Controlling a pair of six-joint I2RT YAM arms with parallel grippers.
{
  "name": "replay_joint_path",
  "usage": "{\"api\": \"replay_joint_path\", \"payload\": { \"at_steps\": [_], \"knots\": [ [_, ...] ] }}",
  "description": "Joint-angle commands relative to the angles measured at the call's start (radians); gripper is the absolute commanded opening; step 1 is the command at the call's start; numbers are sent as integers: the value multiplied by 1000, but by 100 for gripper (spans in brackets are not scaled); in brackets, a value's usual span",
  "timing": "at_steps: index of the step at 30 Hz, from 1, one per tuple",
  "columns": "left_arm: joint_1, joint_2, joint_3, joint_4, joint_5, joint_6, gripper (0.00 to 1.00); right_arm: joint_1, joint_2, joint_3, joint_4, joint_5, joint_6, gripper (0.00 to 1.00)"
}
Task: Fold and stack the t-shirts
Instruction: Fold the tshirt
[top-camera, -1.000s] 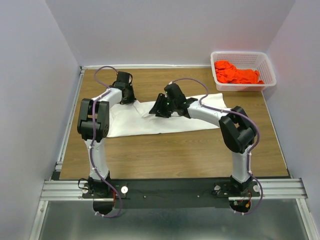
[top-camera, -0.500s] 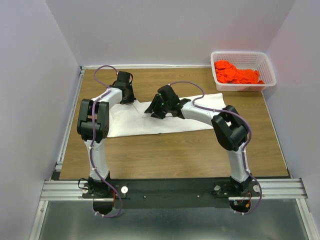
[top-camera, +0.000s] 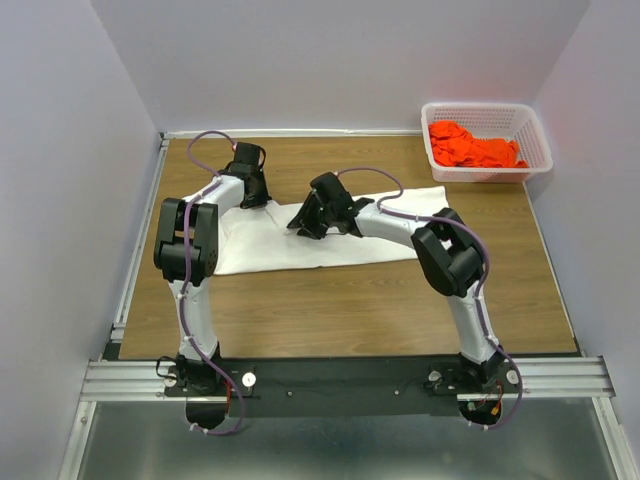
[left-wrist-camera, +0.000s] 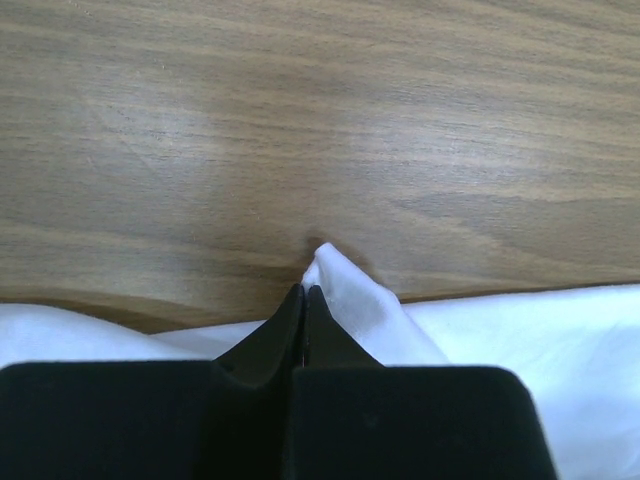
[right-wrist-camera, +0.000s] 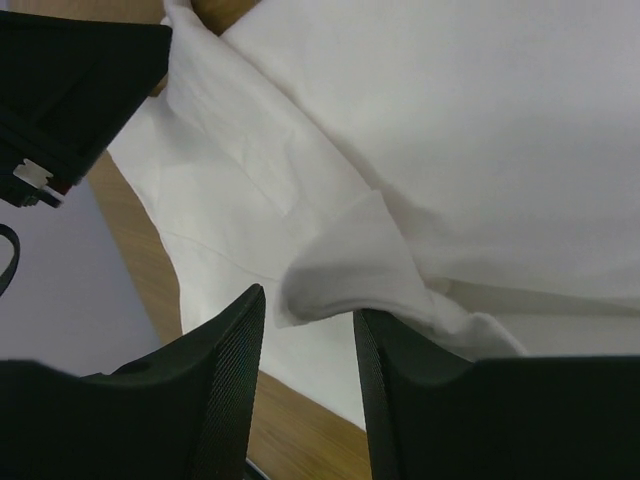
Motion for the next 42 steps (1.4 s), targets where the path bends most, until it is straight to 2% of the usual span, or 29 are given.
{"api": "replay_joint_path", "payload": {
  "at_steps": [1, 10, 19, 21, 42],
  "knots": [
    [-2, -21, 34, -13, -26, 7, 1, 9, 38, 57, -2, 5, 25, 45],
    [-4, -25, 42, -17, -32, 4, 1, 9, 42, 90, -2, -13, 15, 31],
    [-4, -34, 27, -17, -27, 0, 1, 9, 42, 60, -3, -36, 17, 10],
    [-4, -40, 24, -16, -27, -2, 1, 7, 32, 54, -2, -36, 14, 1],
    [-2, -97, -16, -13, -12, -16, 1, 9, -111, -86, -2, 10, -9, 0]
  ]
}}
